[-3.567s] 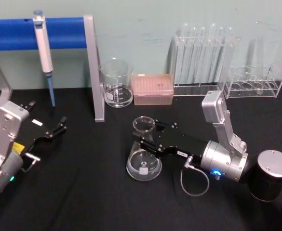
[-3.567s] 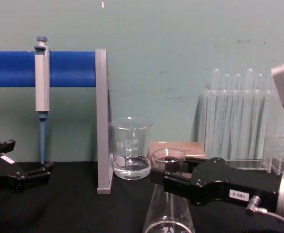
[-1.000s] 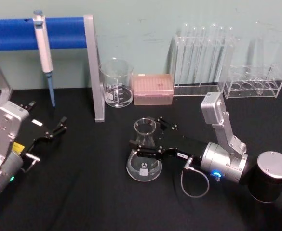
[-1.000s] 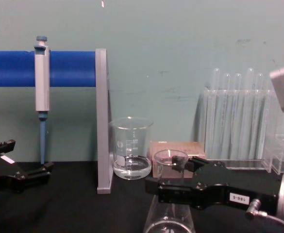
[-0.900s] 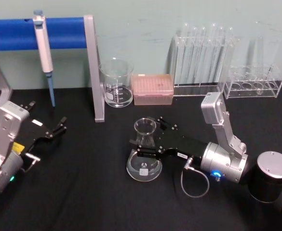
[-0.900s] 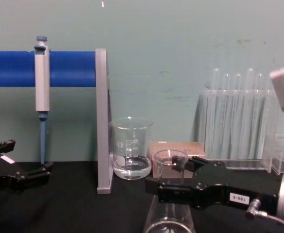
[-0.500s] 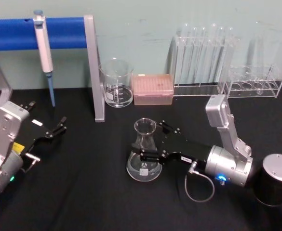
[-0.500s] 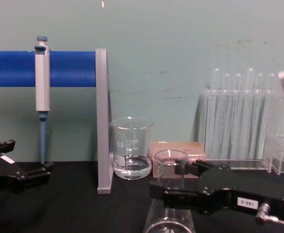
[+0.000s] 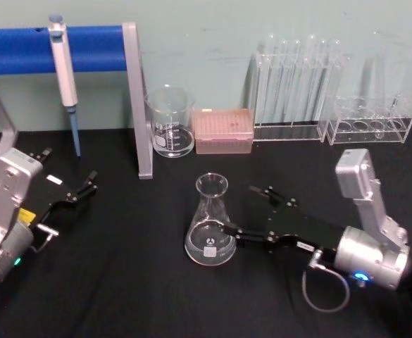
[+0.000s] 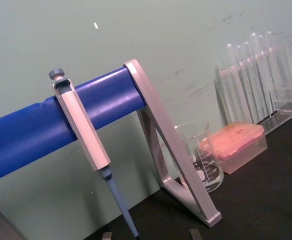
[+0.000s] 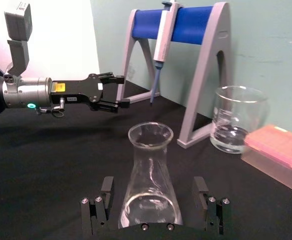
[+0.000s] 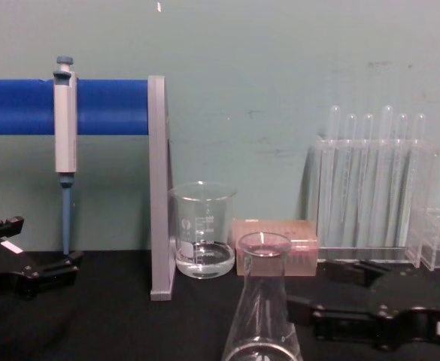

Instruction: Grasp the erlenmeyer flask with one hand, shake it three times, then place it back.

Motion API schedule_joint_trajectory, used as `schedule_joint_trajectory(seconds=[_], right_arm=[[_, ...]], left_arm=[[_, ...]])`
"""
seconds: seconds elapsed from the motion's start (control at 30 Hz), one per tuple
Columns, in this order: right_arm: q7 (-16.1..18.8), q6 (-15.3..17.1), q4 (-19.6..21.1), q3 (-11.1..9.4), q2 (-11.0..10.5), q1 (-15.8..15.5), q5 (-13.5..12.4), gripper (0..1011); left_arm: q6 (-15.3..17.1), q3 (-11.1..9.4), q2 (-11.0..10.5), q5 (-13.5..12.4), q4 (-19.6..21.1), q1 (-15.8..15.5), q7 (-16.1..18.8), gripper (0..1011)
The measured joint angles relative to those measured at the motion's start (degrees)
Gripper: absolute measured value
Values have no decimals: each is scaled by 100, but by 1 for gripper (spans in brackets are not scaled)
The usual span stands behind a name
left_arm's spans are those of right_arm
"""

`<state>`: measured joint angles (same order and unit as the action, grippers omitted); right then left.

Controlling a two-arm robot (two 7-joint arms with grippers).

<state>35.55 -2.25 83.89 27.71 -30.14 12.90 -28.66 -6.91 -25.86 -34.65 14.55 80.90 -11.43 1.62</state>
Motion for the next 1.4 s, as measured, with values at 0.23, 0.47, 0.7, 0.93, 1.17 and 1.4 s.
schedule_joint_trajectory(seconds=[0.23,0.47,0.7,0.93,1.17,1.4], right_arm=[[-309,79,331,-297,-276,-321,-37,1002],[-950,-51,426,-710,-238,-566,113,1002],[-1342,-158,190,-896,14,-493,343,1003],[-1666,-234,-264,-1016,351,-288,557,1002],[-1780,-296,-732,-1059,631,-84,690,1003],[-1730,-271,-1117,-1060,815,78,799,1003]], left_arm=[[0,0,0,0,0,0,0,1002],[0,0,0,0,0,0,0,1001],[0,0,0,0,0,0,0,1002],[0,0,0,0,0,1,0,1001],[0,0,0,0,0,0,0,1001],[0,0,0,0,0,0,0,1001]])
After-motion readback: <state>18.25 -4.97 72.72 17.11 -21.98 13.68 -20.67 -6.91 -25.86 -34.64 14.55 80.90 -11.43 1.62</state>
